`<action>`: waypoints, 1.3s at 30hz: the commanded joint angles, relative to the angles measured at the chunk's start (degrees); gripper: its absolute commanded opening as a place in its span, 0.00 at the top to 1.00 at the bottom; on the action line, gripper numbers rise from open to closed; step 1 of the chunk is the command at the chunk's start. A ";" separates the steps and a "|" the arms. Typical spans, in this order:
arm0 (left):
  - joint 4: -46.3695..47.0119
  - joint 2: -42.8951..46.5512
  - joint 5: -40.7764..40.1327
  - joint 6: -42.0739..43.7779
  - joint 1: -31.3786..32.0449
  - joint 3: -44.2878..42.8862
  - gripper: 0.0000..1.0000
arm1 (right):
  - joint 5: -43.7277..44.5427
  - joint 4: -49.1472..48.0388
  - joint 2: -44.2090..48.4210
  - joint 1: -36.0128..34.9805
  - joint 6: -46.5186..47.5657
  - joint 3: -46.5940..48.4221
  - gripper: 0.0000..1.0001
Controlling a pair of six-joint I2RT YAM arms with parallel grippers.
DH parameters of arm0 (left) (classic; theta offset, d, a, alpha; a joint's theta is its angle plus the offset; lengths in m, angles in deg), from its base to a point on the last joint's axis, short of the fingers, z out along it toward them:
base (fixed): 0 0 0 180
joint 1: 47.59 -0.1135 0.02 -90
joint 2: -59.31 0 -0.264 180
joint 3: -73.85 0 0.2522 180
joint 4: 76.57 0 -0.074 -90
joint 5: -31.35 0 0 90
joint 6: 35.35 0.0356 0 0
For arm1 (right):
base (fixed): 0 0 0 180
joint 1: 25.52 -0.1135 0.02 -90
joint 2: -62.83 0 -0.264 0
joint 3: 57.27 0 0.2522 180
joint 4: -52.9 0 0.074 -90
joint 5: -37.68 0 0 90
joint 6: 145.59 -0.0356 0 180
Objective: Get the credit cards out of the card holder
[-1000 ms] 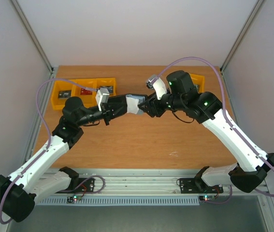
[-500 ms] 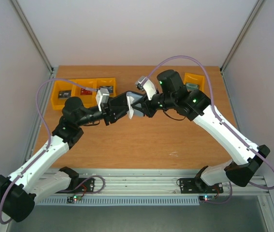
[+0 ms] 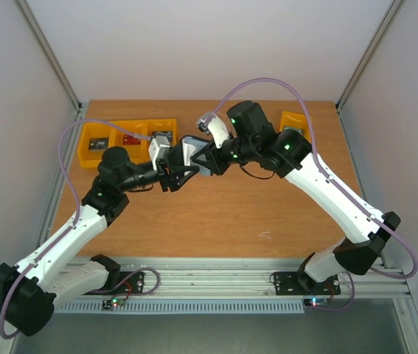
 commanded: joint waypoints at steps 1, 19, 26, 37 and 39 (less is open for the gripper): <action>1.35 -0.01 -0.83 1.68 0.31 -0.82 0.50 | -4.40 -2.05 1.52 -0.60 -0.54 1.93 0.99; 5.27 1.84 0.97 -2.64 0.29 0.61 1.00 | -4.64 9.46 10.90 5.76 9.34 -3.13 0.42; 6.51 1.84 5.13 -2.48 0.31 0.49 1.00 | 1.29 10.01 10.56 6.11 9.29 -3.33 0.45; 8.58 2.19 11.66 -2.03 0.31 0.13 1.00 | 1.02 9.49 9.97 7.13 9.96 -1.26 0.35; 8.68 2.34 12.46 -1.99 0.32 0.09 1.00 | 1.79 10.31 9.49 7.09 10.23 -0.98 0.33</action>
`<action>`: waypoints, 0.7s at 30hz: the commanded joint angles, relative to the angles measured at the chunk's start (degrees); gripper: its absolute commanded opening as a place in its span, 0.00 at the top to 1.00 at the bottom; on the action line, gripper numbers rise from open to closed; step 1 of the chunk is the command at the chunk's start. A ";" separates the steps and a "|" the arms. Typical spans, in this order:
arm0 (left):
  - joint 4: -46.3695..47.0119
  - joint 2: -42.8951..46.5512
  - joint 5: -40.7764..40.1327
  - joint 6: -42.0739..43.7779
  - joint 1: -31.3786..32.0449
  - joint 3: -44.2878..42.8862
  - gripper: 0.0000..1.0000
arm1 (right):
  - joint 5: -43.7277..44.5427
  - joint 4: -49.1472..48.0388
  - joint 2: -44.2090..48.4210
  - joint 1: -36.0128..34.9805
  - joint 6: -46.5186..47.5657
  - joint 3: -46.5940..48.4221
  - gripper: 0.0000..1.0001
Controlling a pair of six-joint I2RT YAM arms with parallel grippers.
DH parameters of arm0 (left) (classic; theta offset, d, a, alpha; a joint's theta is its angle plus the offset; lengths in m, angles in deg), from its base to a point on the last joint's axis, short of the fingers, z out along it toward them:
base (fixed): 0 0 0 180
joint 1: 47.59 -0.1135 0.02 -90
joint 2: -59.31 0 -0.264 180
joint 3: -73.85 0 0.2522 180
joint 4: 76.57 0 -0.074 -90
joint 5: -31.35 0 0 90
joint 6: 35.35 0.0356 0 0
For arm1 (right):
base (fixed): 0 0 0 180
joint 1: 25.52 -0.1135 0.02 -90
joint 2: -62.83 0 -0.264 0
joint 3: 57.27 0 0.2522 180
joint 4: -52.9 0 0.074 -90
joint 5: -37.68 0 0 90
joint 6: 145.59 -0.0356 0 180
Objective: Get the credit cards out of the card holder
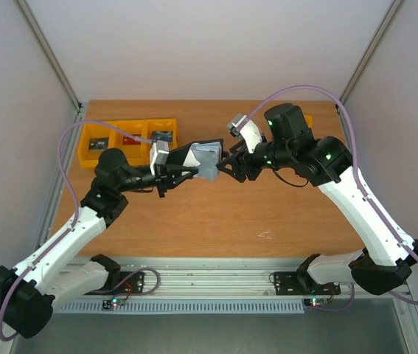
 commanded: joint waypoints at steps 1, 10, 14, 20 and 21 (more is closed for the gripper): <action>6.17 1.34 3.84 0.15 -0.17 -0.15 1.00 | 2.06 1.56 -1.20 0.28 1.24 2.28 0.31; 8.88 0.95 8.90 1.49 -0.17 -0.63 1.00 | 1.62 3.35 -2.74 0.25 2.64 5.68 0.17; 10.11 0.37 10.85 2.97 -0.17 -1.07 1.00 | -3.96 1.78 -3.66 -0.43 2.92 5.89 0.01; 10.45 0.11 11.44 3.18 -0.17 -1.33 1.00 | -10.00 -1.78 -5.84 -2.89 2.75 6.56 0.08; 10.28 0.11 11.30 3.15 -0.17 -1.28 1.00 | -11.87 -2.32 -6.13 -3.00 2.19 6.68 0.14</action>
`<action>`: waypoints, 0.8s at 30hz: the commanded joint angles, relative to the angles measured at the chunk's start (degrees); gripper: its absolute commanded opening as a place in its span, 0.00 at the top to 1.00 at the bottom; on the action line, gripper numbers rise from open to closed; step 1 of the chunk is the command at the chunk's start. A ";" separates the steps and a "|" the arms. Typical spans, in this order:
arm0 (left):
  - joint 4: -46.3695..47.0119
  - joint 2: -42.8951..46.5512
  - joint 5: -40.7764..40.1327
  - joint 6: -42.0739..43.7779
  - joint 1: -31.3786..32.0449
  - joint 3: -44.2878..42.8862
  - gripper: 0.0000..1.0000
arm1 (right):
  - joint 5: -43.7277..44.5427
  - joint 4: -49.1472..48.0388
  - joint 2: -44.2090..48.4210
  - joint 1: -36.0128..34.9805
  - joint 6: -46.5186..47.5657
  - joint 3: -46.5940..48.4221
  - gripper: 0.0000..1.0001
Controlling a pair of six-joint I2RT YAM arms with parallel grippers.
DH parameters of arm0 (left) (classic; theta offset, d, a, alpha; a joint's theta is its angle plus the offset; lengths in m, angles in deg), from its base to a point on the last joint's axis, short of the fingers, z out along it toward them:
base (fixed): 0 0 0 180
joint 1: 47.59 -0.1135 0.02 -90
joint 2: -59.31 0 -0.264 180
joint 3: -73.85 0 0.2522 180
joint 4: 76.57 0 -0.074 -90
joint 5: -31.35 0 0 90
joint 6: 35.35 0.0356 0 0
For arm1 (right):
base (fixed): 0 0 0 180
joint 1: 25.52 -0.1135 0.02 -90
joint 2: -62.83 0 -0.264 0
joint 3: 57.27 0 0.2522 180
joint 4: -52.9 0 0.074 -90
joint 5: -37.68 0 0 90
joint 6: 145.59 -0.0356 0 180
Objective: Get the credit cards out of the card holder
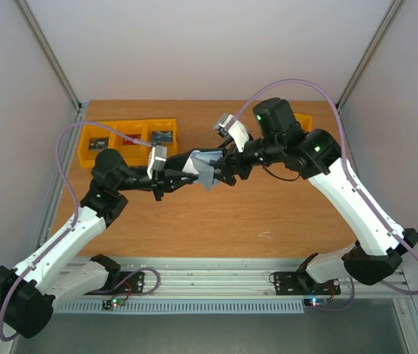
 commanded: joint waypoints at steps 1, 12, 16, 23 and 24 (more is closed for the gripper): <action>5.07 0.24 2.31 1.09 0.09 -1.15 1.00 | -7.64 -4.02 -1.91 -1.14 -0.75 1.82 0.23; -1.89 1.60 -23.40 -0.89 0.13 1.20 0.01 | 7.22 -4.06 -2.93 -1.29 -13.83 2.33 0.99; -5.75 1.12 -32.07 5.68 0.13 1.35 0.01 | 40.62 6.40 -9.26 -5.63 -26.92 9.90 0.99; -7.08 -0.03 -36.47 14.86 2.31 0.89 0.01 | 54.54 16.08 -21.45 -13.35 -30.75 24.87 0.99; -6.71 -0.27 -37.59 17.45 2.82 0.92 0.01 | 53.75 15.47 -22.09 -13.78 -30.81 25.48 0.99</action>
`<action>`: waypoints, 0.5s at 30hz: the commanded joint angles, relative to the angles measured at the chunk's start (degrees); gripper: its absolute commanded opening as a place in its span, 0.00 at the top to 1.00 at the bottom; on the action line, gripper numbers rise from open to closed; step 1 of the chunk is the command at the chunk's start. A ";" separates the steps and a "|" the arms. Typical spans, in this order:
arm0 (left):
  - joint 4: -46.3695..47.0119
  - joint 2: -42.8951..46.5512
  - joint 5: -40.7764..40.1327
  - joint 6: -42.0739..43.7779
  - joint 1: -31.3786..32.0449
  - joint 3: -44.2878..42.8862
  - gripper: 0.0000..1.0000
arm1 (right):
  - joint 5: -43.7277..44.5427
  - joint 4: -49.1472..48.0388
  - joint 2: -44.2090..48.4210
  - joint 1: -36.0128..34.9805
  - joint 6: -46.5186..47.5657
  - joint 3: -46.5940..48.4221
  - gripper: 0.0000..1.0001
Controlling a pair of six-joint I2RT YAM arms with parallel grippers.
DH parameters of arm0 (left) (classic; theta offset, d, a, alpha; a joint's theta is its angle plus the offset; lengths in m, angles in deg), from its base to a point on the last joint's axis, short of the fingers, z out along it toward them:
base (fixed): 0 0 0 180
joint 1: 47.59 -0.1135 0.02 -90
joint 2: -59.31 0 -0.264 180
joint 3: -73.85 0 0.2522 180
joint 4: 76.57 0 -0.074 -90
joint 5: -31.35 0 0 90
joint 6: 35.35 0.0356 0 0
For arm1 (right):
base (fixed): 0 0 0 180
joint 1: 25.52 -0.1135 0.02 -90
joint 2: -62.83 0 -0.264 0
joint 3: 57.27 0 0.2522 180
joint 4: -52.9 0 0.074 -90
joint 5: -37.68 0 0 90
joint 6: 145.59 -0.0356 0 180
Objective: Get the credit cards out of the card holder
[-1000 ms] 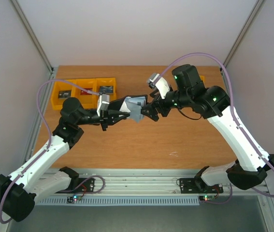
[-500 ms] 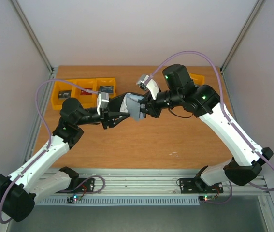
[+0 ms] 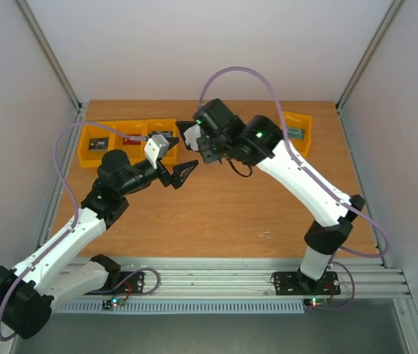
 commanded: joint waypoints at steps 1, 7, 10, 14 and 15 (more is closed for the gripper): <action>1.64 -1.03 -6.49 10.80 2.39 0.27 0.01 | 8.35 3.24 -3.03 -2.89 -4.76 5.37 0.99; 3.47 -2.30 -8.15 8.52 2.55 -0.25 0.01 | 1.16 2.32 -5.47 -3.06 -4.53 8.39 0.99; 2.39 -2.49 -12.52 7.93 2.55 -0.47 0.01 | -5.45 -1.43 -3.79 -2.93 -0.93 6.26 0.99; 0.85 -1.69 -22.85 7.49 1.99 0.55 0.01 | -18.53 -3.70 0.59 1.75 3.15 1.77 0.99; 0.80 -1.25 -22.53 7.26 1.50 0.92 0.01 | -23.37 -4.62 2.15 3.28 4.36 -0.08 0.99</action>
